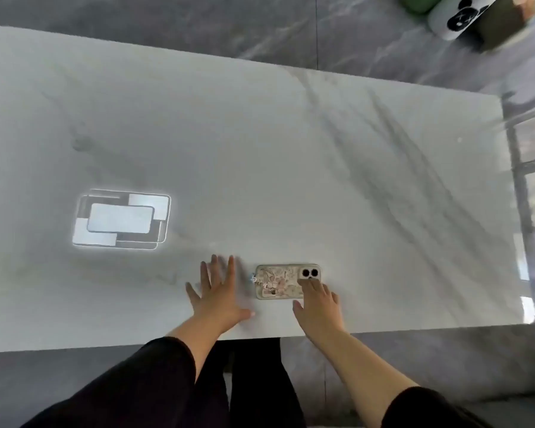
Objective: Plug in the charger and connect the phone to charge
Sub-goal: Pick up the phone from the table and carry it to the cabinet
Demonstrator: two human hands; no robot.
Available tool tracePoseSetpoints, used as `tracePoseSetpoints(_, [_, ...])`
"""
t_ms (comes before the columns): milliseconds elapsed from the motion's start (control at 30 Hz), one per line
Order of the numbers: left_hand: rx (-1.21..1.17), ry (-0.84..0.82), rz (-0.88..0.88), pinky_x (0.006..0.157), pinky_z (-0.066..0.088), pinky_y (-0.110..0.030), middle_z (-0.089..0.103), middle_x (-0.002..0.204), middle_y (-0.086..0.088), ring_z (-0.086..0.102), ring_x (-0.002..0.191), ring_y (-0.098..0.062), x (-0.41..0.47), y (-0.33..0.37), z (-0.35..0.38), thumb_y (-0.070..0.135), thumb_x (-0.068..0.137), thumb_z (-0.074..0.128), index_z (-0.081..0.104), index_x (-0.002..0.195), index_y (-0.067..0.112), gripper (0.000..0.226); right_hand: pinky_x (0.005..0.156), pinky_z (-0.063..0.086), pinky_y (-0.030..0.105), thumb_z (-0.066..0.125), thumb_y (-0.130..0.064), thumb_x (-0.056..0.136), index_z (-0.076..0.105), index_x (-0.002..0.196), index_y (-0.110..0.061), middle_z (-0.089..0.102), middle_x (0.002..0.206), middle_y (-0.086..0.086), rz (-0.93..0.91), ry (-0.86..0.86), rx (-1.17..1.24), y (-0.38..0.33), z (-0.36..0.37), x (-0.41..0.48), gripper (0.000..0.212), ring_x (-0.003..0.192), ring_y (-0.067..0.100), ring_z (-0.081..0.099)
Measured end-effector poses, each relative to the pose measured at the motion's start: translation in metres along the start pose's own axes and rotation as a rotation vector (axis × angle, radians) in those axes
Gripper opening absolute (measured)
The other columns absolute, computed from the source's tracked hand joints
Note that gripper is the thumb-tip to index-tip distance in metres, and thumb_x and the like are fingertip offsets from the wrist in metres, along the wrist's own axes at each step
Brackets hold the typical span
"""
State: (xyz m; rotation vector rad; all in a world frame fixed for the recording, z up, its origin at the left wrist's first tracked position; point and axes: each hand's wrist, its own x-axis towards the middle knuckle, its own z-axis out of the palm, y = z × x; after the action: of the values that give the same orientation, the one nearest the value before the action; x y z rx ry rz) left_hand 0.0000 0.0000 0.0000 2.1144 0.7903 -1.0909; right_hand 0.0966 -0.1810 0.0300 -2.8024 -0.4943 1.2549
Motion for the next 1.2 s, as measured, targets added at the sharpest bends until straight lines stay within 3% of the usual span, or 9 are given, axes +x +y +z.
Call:
tracePoseSetpoints(200, [0.078, -0.021, -0.062, 0.100, -0.021, -0.069, -0.067, 0.125, -0.006, -0.062, 0.116, -0.030, 0.039, 0.006, 0.023, 0.085, 0.034, 0.064, -0.055, 0.122, 0.033, 0.157, 0.118, -0.003, 0.046, 0.064, -0.063, 0.070, 0.010, 0.153, -0.017, 0.019, 0.158, 0.008, -0.369, 0.083, -0.315, 0.011, 0.030, 0.053, 0.109, 0.146, 0.029, 0.013])
tracePoseSetpoints(300, [0.091, -0.052, -0.098, 0.086, -0.035, -0.064, -0.069, 0.122, -0.007, -0.065, 0.110, -0.029, 0.048, 0.006, 0.030, 0.081, 0.033, 0.068, -0.056, 0.121, 0.032, 0.159, 0.112, 0.027, 0.051, 0.071, -0.073, 0.049, 0.040, 0.144, -0.013, 0.049, 0.139, 0.011, -0.526, 0.255, -0.355, 0.021, 0.035, 0.071, 0.116, 0.129, 0.031, 0.040])
tracePoseSetpoints(367, [0.095, -0.055, -0.099, 0.082, -0.039, -0.062, -0.070, 0.121, -0.006, -0.066, 0.110, -0.029, 0.052, 0.004, 0.033, 0.077, 0.035, 0.071, -0.056, 0.121, 0.033, 0.160, 0.100, 0.044, 0.049, 0.068, -0.077, 0.048, 0.050, 0.136, -0.011, 0.052, 0.127, 0.006, -0.635, 0.355, -0.369, 0.029, 0.038, 0.081, 0.111, 0.115, 0.026, 0.044])
tracePoseSetpoints(500, [0.108, -0.080, -0.110, 0.079, -0.041, -0.060, -0.070, 0.121, -0.005, -0.066, 0.109, -0.028, 0.051, 0.004, 0.033, 0.074, 0.037, 0.074, -0.056, 0.121, 0.034, 0.160, 0.093, 0.049, 0.047, 0.058, -0.078, 0.060, 0.055, 0.132, -0.009, 0.039, 0.121, 0.005, -0.750, 0.445, -0.420, 0.035, 0.041, 0.089, 0.100, 0.108, 0.025, 0.045])
tracePoseSetpoints(667, [0.124, -0.081, -0.126, 0.076, -0.046, -0.057, -0.070, 0.122, -0.004, -0.065, 0.111, -0.028, 0.050, 0.007, 0.031, 0.077, 0.030, 0.073, -0.055, 0.122, 0.034, 0.163, 0.082, 0.054, 0.046, 0.067, -0.073, 0.056, 0.063, 0.122, -0.006, 0.064, 0.108, 0.011, -0.790, 0.490, -0.423, 0.034, 0.036, 0.089, 0.094, 0.094, 0.032, 0.064])
tracePoseSetpoints(833, [0.125, -0.043, -0.111, 0.076, -0.046, -0.057, -0.070, 0.122, -0.005, -0.065, 0.111, -0.029, 0.051, 0.007, 0.031, 0.082, 0.026, 0.068, -0.055, 0.122, 0.034, 0.163, 0.071, 0.054, 0.041, 0.077, -0.064, 0.042, 0.067, 0.111, -0.005, 0.068, 0.098, 0.011, -0.647, 0.445, -0.408, 0.018, 0.029, 0.082, 0.090, 0.086, 0.032, 0.066])
tracePoseSetpoints(967, [0.129, -0.057, -0.094, 0.087, -0.033, -0.066, -0.074, 0.114, -0.005, -0.068, 0.104, -0.029, 0.050, 0.009, 0.029, 0.086, 0.026, 0.064, -0.060, 0.114, 0.034, 0.161, 0.085, 0.049, 0.045, 0.073, -0.055, 0.055, 0.051, 0.125, -0.006, 0.054, 0.119, 0.012, -0.414, 0.160, -0.181, 0.002, 0.023, 0.079, 0.089, 0.108, 0.033, 0.053])
tracePoseSetpoints(1100, [0.205, -0.144, -0.059, 0.105, -0.011, -0.071, -0.072, 0.114, -0.007, -0.061, 0.113, -0.035, 0.040, 0.010, 0.012, 0.080, 0.038, 0.070, -0.062, 0.112, 0.033, 0.158, 0.071, 0.047, 0.031, 0.073, -0.055, 0.058, 0.056, 0.106, -0.016, 0.056, 0.100, -0.001, -0.049, -0.007, 0.296, -0.007, 0.011, 0.063, 0.065, 0.091, 0.022, 0.058])
tracePoseSetpoints(1200, [0.221, -0.133, 0.004, 0.112, 0.005, -0.066, -0.044, 0.149, -0.010, -0.033, 0.141, -0.035, 0.022, 0.013, -0.010, 0.066, 0.054, 0.076, -0.035, 0.139, 0.034, 0.144, 0.061, 0.050, 0.030, 0.073, -0.051, 0.067, 0.063, 0.082, -0.018, 0.062, 0.073, -0.002, 0.215, -0.064, 0.816, -0.001, 0.004, 0.032, 0.037, 0.073, 0.021, 0.064])
